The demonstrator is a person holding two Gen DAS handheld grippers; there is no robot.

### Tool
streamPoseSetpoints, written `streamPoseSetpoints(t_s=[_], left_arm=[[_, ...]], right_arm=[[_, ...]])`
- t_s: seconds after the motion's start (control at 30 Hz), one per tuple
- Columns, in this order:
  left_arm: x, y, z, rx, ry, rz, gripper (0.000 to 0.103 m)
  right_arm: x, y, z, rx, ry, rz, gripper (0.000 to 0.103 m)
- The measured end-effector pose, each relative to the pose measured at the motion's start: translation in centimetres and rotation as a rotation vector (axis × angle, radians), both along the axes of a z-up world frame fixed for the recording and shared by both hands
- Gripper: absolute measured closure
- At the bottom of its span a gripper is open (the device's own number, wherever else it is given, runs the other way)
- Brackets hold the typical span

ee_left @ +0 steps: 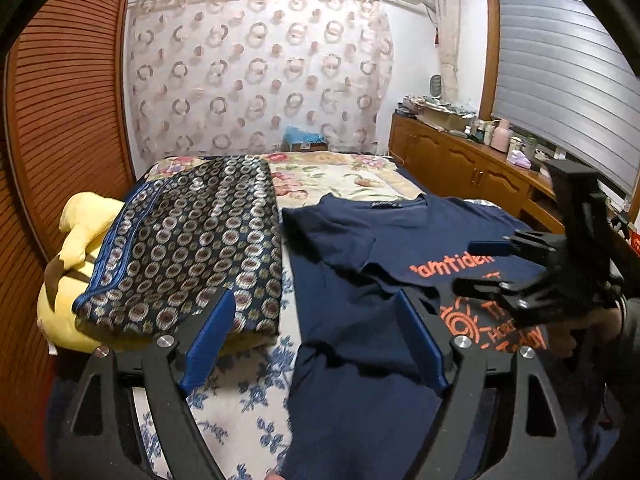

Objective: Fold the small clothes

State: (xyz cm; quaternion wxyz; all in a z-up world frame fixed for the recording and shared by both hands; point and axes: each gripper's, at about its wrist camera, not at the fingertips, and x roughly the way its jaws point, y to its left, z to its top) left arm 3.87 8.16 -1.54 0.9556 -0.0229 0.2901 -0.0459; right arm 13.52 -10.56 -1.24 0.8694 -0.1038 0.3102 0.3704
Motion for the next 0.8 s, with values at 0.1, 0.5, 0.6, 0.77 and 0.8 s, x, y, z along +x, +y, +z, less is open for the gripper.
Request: streamPoseSetpoints(t_s=[0.1,0.5,0.6,0.77,0.8], left_arm=[[-0.4,0.7,-0.8,0.001,0.007,0.018,0.021],[-1.2,1.1,-3.4,-0.012,0.069,0.026,0.021],[-1.2,0.7,-3.8,-0.008,0.079,0.016,0.021],[-1.1,0.3,-3.9,-0.017,0.085,0.007,0.021],[-1.1,0.2,-4.0,-0.016,0.088,0.006,0.021]], right_arm=[[1.5,1.6,-0.5,-0.028,0.018,0.02,0.026],[5.2,6.0,-1.4,-0.151,0.032,0.075,0.061],[5.7,5.7,-1.7,-0.148,0.035,0.063,0.079],[5.8,4.4,-1.3,-0.099,0.032,0.055,0.095],[5.9,4.0,-1.2,-0.089,0.031,0.049,0.097]])
